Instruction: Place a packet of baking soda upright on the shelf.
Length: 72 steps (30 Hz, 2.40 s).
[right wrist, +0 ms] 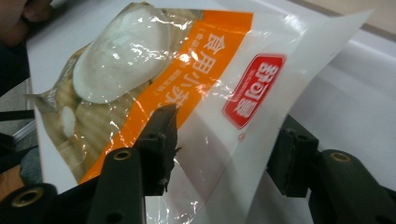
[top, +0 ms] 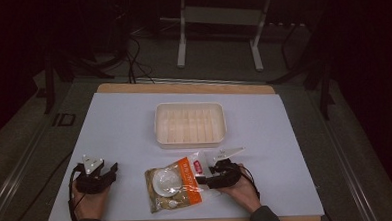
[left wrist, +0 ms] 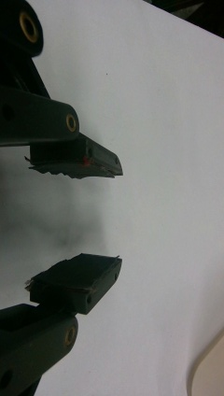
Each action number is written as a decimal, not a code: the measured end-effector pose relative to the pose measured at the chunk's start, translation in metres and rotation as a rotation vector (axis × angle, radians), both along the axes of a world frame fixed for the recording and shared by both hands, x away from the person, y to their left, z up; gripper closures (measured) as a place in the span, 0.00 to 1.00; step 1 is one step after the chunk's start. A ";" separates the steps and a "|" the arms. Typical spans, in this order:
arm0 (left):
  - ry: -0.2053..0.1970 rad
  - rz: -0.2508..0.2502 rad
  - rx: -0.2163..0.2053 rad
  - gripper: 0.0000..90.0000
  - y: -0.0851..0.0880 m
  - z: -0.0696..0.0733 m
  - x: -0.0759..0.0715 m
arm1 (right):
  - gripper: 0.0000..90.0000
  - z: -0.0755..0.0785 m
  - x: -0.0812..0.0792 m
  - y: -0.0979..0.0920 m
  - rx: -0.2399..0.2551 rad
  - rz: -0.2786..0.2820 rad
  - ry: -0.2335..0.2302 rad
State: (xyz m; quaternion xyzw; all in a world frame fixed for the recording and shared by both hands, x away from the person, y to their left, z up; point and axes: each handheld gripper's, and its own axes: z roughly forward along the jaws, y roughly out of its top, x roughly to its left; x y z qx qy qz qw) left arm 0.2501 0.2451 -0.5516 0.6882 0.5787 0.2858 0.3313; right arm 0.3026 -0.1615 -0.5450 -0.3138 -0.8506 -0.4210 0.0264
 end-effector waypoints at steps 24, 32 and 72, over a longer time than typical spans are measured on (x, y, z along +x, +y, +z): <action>0.001 -0.002 0.009 0.54 -0.001 0.000 0.000 | 0.83 0.000 0.005 0.013 0.069 -0.010 0.093; -0.002 -0.001 0.009 0.54 -0.001 0.000 0.000 | 1.00 0.004 0.009 0.013 0.074 -0.006 0.117; -0.007 0.008 0.009 0.53 -0.001 0.000 -0.001 | 1.00 0.119 -0.007 0.045 0.264 0.091 0.056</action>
